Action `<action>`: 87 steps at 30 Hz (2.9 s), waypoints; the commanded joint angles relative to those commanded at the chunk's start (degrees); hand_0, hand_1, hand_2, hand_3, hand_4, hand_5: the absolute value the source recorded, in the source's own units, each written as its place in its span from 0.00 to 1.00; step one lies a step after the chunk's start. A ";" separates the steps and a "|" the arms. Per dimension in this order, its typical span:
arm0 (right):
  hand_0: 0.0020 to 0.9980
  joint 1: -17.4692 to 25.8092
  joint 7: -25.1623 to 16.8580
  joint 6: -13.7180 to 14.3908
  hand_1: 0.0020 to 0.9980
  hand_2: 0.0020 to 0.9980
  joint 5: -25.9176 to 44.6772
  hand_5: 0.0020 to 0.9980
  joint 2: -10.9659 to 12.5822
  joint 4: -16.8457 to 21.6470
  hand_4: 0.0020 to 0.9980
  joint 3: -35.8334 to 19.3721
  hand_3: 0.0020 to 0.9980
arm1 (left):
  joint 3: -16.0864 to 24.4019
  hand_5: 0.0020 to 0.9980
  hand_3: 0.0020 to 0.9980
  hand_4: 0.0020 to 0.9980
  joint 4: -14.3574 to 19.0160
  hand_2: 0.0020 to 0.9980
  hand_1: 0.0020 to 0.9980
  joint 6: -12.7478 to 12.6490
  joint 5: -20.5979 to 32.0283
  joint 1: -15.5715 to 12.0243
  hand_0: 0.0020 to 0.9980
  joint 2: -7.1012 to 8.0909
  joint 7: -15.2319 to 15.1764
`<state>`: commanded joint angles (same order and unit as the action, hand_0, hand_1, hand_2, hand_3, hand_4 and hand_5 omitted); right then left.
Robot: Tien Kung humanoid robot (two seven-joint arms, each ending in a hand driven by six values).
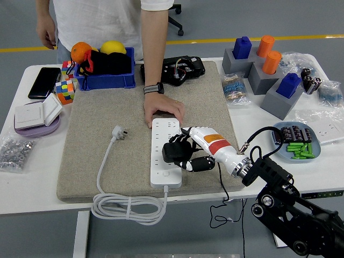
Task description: Press the white button,pick up the black plug,place it near the board,insert it into the board
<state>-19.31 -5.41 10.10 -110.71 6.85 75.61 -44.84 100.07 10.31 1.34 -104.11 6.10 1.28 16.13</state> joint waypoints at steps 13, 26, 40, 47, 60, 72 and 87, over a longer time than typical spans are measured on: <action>0.33 -0.29 1.39 0.72 0.26 0.36 -0.19 0.00 -0.44 -1.17 0.67 0.50 0.53 | 0.03 0.27 0.59 0.57 0.00 0.50 0.50 0.02 -0.08 -0.02 0.47 0.05 0.04; 0.33 -0.18 1.56 0.78 0.25 0.36 0.37 0.00 -0.58 -1.76 0.67 1.42 0.53 | -0.02 0.27 0.59 0.57 0.00 0.50 0.50 0.14 -0.59 -0.18 0.47 0.44 0.22; 0.31 -0.39 1.23 0.98 0.25 0.36 0.39 0.00 -0.85 -2.75 0.67 1.57 0.54 | -0.21 0.27 0.59 0.57 0.00 0.50 0.50 0.23 -0.76 -0.12 0.47 0.58 0.24; 0.31 -0.30 1.19 0.99 0.25 0.36 0.29 0.00 -0.96 -3.14 0.67 1.76 0.54 | -0.17 0.27 0.59 0.57 0.00 0.50 0.50 0.22 -0.77 -0.27 0.47 0.55 0.25; 0.31 -0.42 1.18 0.93 0.25 0.36 0.28 0.00 -0.86 -3.15 0.67 1.96 0.54 | -0.26 0.27 0.59 0.57 0.00 0.50 0.50 0.18 -0.44 -0.10 0.47 0.42 0.20; 0.30 -0.72 1.07 0.84 0.24 0.36 0.21 0.00 -0.87 -3.62 0.67 2.47 0.54 | -0.23 0.27 0.59 0.57 0.00 0.50 0.50 0.19 -0.44 -0.02 0.47 0.40 0.17; 0.30 -1.41 0.65 1.02 0.24 0.36 0.39 0.00 -1.17 -5.55 0.68 3.32 0.54 | -0.27 0.27 0.59 0.57 0.00 0.50 0.50 0.20 -0.48 0.12 0.47 0.39 0.09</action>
<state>-20.72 -4.76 11.12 -110.32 5.68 70.06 -41.53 99.80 10.31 1.54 -104.59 6.21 1.67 16.22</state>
